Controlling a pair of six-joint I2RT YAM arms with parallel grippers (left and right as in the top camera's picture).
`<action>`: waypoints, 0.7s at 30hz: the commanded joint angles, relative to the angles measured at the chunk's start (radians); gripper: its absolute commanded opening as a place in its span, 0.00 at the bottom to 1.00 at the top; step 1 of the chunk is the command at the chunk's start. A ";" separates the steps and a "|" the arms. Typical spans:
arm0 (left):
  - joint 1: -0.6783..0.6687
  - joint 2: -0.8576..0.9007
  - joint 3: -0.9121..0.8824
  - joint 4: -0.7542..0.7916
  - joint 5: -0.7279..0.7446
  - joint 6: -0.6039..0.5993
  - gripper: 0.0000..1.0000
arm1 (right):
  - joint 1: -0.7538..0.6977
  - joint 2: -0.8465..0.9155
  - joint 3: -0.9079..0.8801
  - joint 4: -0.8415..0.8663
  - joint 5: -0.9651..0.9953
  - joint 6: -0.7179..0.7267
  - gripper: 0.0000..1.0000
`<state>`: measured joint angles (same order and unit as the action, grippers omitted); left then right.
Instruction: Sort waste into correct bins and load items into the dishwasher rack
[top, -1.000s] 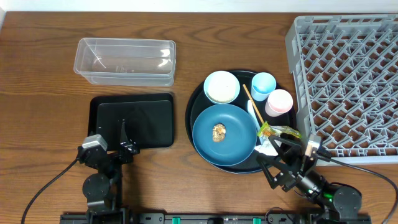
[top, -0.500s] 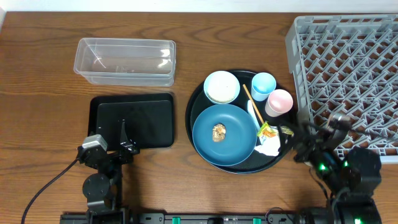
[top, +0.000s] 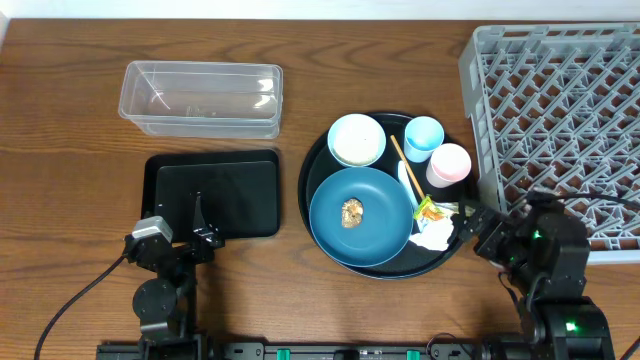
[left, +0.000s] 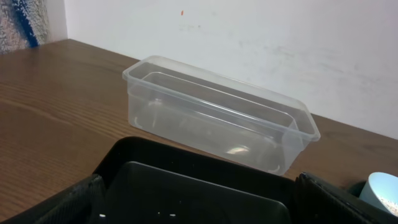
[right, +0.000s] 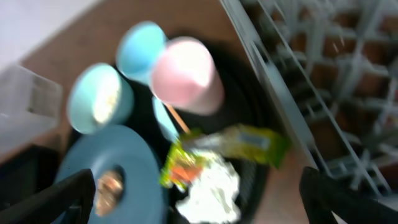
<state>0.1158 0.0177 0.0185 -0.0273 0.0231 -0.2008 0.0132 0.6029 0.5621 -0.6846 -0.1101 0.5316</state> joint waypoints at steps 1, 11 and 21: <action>-0.004 0.001 -0.014 -0.043 -0.015 0.021 0.98 | -0.006 0.002 0.018 -0.049 0.025 -0.017 0.99; -0.004 0.001 -0.014 -0.043 -0.015 0.021 0.98 | -0.006 0.002 0.018 -0.179 0.025 -0.017 0.99; -0.027 0.001 -0.014 -0.043 -0.015 0.021 0.98 | -0.006 0.002 0.018 -0.184 0.025 -0.017 0.99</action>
<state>0.0933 0.0177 0.0185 -0.0273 0.0235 -0.2012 0.0132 0.6041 0.5621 -0.8673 -0.0963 0.5293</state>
